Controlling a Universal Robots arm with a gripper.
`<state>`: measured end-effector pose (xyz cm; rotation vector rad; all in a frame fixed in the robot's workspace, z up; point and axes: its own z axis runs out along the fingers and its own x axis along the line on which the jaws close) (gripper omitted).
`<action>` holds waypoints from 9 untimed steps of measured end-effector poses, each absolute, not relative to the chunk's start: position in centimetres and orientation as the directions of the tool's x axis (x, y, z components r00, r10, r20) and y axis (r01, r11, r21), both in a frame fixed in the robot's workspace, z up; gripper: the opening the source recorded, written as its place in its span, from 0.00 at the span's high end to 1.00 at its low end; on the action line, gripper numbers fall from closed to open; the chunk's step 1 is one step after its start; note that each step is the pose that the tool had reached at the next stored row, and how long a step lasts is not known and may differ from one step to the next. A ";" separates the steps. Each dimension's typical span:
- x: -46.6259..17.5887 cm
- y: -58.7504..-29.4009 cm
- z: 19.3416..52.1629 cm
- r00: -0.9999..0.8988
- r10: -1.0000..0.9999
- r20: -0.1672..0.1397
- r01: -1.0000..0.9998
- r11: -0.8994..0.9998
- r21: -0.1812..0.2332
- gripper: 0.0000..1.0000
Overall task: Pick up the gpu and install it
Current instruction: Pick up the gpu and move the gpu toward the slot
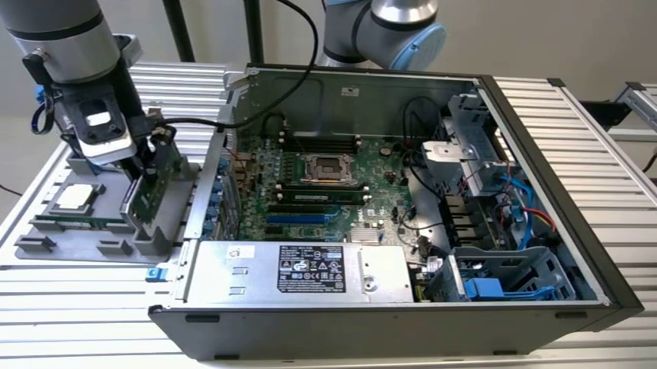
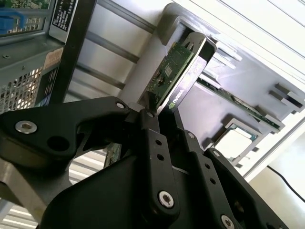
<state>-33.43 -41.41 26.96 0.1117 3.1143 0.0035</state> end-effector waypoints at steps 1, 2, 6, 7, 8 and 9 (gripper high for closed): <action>-33.4 -41.4 27.0 -0.997 0.072 -0.025 0.071 0.997 0.003 1.00; -33.4 -41.4 27.1 -0.997 0.072 -0.025 0.071 0.997 0.003 1.00; -33.4 -41.4 27.3 -0.997 0.072 -0.025 0.072 0.997 0.003 1.00; -33.4 -41.4 27.3 -0.997 0.072 -0.025 0.072 0.997 0.003 1.00; -33.4 -41.4 27.3 -0.997 0.072 -0.025 0.072 0.997 0.003 1.00; -33.4 -41.4 27.4 -0.997 0.072 -0.025 0.072 0.997 0.003 1.00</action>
